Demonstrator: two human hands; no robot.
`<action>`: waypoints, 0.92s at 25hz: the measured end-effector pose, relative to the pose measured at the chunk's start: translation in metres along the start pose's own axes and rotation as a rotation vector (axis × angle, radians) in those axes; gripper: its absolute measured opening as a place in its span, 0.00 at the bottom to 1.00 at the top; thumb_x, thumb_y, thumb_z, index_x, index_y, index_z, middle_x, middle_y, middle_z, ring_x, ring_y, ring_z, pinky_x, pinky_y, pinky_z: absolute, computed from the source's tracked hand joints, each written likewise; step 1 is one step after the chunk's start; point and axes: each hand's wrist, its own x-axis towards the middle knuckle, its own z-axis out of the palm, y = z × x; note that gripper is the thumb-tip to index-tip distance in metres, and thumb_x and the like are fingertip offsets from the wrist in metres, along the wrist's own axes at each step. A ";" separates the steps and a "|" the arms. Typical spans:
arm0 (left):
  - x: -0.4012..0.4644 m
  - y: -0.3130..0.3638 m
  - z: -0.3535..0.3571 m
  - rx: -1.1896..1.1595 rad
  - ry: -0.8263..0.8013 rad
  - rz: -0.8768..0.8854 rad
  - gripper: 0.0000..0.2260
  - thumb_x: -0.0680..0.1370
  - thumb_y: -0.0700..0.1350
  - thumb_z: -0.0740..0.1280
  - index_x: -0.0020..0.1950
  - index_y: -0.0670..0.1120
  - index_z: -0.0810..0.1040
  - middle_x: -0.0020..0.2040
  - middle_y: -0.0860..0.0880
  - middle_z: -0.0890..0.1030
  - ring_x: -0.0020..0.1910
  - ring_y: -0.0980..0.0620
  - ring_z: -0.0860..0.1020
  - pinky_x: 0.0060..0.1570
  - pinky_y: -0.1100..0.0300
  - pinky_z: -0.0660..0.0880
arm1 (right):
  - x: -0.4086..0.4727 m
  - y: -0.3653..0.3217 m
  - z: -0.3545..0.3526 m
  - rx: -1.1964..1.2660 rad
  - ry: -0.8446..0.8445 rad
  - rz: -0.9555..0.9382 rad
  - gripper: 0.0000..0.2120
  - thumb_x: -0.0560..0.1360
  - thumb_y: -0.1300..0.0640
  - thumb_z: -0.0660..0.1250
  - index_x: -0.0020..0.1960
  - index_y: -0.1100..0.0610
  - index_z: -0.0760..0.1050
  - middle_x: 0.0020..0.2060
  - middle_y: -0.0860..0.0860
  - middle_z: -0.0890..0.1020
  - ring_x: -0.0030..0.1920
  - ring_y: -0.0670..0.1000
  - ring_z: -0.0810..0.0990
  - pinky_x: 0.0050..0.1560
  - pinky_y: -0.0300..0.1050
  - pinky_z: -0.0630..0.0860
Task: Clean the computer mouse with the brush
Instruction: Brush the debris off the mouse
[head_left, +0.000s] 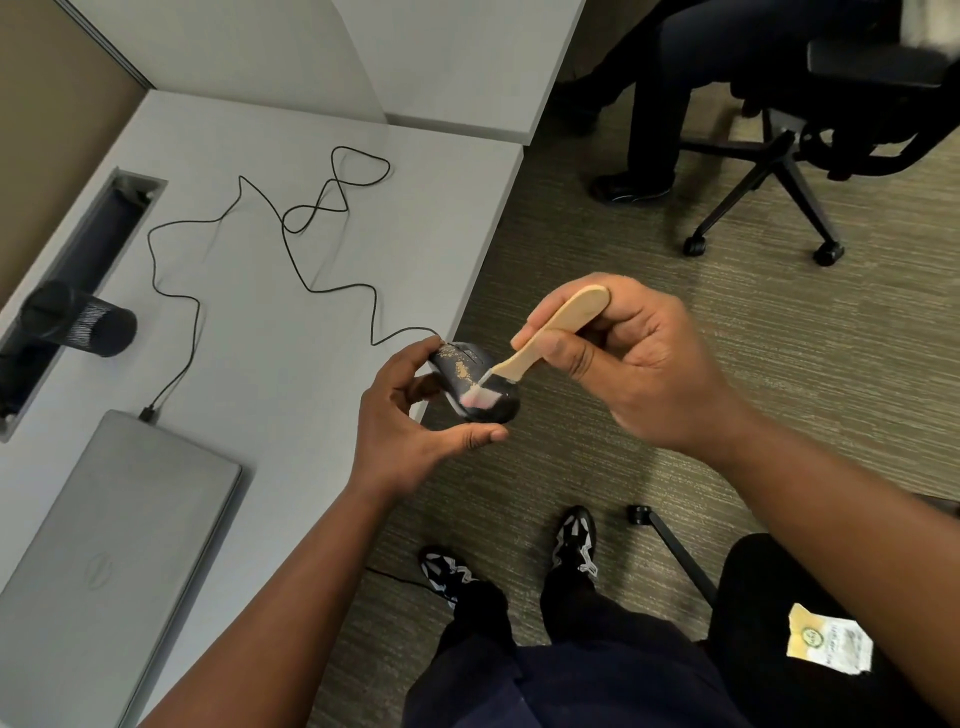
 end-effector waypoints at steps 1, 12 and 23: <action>0.000 -0.001 0.001 -0.007 0.000 -0.002 0.53 0.56 0.72 0.82 0.76 0.49 0.75 0.70 0.52 0.80 0.62 0.57 0.83 0.59 0.65 0.80 | 0.000 0.002 0.005 0.009 -0.001 -0.011 0.06 0.78 0.69 0.69 0.55 0.66 0.79 0.49 0.63 0.84 0.49 0.57 0.85 0.51 0.47 0.82; 0.003 0.000 0.000 -0.077 0.017 -0.016 0.50 0.56 0.65 0.85 0.74 0.46 0.76 0.68 0.50 0.81 0.62 0.57 0.83 0.60 0.66 0.79 | 0.000 -0.001 -0.001 0.006 -0.014 0.044 0.06 0.78 0.65 0.69 0.54 0.66 0.79 0.49 0.62 0.84 0.50 0.58 0.85 0.53 0.52 0.82; 0.006 -0.005 -0.001 -0.152 0.038 -0.043 0.53 0.55 0.67 0.85 0.75 0.46 0.76 0.70 0.50 0.81 0.65 0.53 0.83 0.65 0.54 0.80 | 0.006 -0.002 -0.023 0.091 0.077 0.090 0.06 0.79 0.64 0.68 0.55 0.63 0.77 0.47 0.59 0.85 0.52 0.61 0.85 0.53 0.52 0.84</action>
